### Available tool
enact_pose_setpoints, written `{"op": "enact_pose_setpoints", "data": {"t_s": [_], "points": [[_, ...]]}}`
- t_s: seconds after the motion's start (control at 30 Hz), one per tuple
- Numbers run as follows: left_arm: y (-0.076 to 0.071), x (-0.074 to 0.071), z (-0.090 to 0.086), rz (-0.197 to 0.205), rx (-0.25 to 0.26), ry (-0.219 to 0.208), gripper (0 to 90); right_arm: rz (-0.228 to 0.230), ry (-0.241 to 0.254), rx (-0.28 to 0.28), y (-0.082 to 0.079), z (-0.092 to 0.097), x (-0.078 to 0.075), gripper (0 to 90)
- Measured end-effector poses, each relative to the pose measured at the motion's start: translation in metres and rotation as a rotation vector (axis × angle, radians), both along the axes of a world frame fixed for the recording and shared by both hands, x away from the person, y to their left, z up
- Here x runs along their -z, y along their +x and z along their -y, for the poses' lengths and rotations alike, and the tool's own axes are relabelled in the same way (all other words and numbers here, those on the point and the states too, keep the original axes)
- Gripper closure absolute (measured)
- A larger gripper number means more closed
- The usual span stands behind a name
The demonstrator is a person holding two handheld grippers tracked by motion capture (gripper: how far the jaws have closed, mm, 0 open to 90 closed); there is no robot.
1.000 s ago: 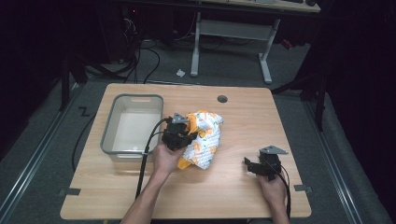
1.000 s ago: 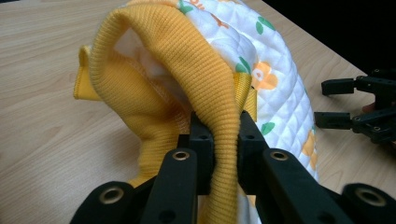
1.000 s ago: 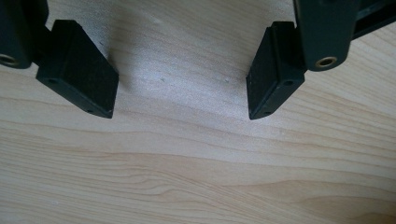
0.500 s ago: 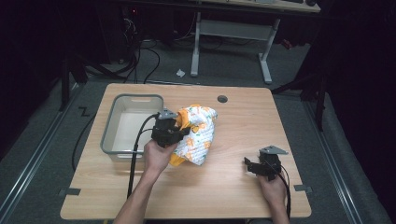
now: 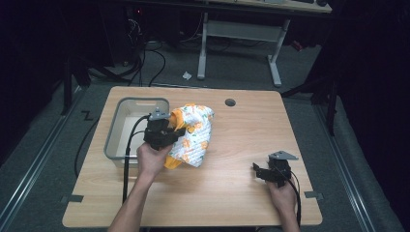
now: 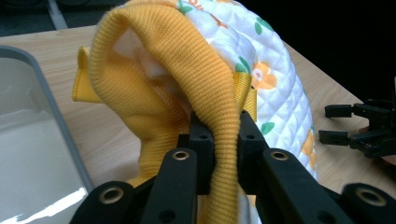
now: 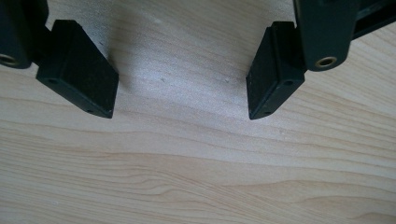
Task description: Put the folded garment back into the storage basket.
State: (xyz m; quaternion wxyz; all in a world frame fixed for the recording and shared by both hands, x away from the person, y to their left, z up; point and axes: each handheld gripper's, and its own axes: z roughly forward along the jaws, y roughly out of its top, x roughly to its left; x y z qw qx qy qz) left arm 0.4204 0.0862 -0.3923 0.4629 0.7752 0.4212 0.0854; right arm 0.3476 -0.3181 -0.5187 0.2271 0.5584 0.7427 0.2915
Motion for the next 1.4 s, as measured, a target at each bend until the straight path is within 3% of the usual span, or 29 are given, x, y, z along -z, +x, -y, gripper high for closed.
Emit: {"op": "enact_pose_setpoints", "data": {"t_s": [0.57, 1.4], "points": [[0.005, -0.009, -0.029, 0.031, -0.067, 0.0, 80.9, 0.0, -0.001, 0.0, 0.0, 0.0, 0.0, 25.5], [0.017, -0.011, -0.069, 0.04, -0.16, 0.023, 80.9, 0.0, -0.001, 0.0, 0.0, 0.0, 0.0, 25.5]]}}
